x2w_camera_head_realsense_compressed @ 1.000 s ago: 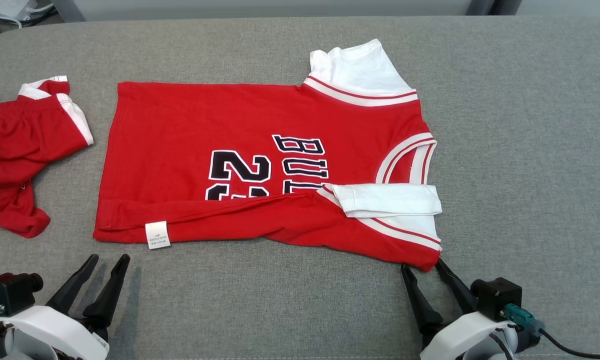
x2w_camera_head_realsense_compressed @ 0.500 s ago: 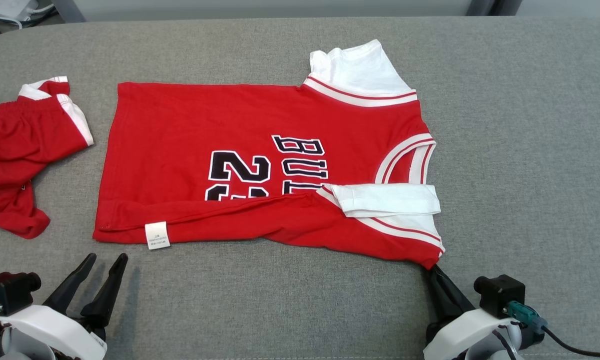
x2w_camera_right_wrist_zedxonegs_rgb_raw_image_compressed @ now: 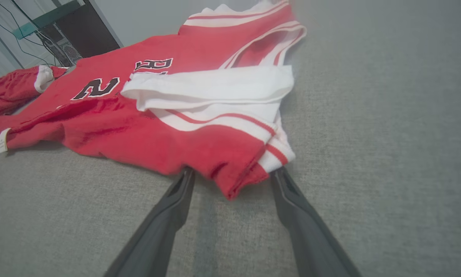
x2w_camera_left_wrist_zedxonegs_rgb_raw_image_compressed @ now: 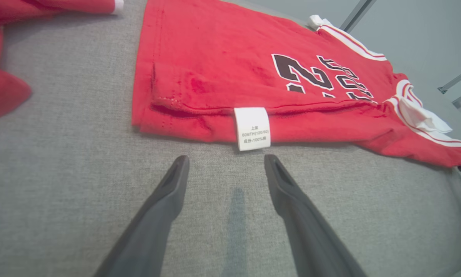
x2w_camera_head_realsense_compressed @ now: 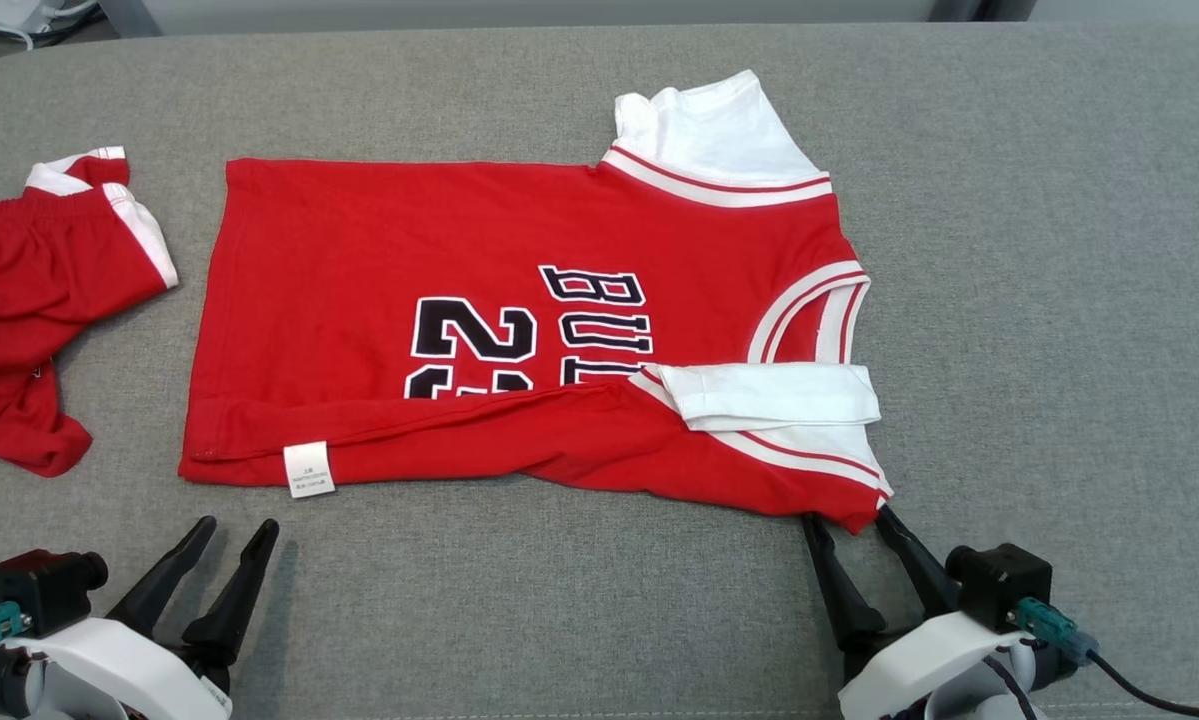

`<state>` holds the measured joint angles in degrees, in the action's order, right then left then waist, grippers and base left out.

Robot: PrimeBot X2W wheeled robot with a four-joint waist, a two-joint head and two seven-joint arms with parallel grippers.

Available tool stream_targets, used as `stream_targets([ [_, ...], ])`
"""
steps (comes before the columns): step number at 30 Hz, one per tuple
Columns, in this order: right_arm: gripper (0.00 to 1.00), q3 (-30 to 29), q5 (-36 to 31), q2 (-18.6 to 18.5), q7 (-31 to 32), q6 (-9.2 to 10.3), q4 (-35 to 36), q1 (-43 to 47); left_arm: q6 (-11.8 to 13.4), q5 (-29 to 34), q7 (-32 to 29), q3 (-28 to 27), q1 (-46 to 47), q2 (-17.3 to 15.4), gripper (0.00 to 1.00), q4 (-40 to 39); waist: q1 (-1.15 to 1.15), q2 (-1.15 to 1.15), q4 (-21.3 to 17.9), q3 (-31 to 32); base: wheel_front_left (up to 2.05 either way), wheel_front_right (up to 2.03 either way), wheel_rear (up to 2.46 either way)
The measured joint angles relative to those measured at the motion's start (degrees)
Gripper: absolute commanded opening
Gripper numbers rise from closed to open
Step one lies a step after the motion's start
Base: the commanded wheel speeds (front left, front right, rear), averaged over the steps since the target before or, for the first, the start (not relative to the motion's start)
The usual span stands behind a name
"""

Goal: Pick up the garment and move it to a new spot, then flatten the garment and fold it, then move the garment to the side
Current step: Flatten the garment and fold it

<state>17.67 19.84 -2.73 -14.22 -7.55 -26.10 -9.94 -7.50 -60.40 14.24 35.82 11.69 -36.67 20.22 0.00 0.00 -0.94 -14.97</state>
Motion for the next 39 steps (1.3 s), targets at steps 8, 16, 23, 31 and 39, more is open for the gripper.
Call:
stream_targets([
  [8, 0.99, 1.22, 3.0, -0.01, -0.01, 0.0, 1.58, 0.28, 0.0, 0.0, 0.0, 0.22, 0.0, 0.0, 1.0, 0.0, 0.0, 0.0, 0.06, 0.13, 0.0, 0.0, 0.0],
  [16, 1.0, 3.2, 10.2, 0.01, -0.01, 0.04, 1.75, 2.02, 0.0, 0.42, 0.0, 0.51, -0.01, 0.08, 1.0, -0.08, 0.0, 0.0, -0.04, 0.01, 0.0, 0.0, 0.0],
  [23, 1.0, 2.6, 13.23, -0.01, -0.01, 0.05, 3.32, 2.22, 0.0, 0.96, 0.0, 0.53, -0.01, 0.08, 1.0, -0.23, 0.0, 0.0, -0.45, -0.05, 0.0, 0.0, 0.0],
  [31, 1.0, 1.74, 17.71, -0.03, -0.01, 0.05, 5.09, 2.24, 0.0, 1.43, 0.0, 0.38, -0.01, 0.29, 1.0, -0.46, 0.0, 0.0, -0.09, -0.02, 0.0, 0.0, 0.0],
  [39, 0.36, 1.77, 19.69, -0.03, -0.01, 0.05, 5.46, 2.27, 0.0, 1.52, 0.0, -0.09, -0.01, 0.32, 1.0, -0.53, 0.0, 0.0, -0.05, -0.48, 0.0, 0.0, 0.0],
])
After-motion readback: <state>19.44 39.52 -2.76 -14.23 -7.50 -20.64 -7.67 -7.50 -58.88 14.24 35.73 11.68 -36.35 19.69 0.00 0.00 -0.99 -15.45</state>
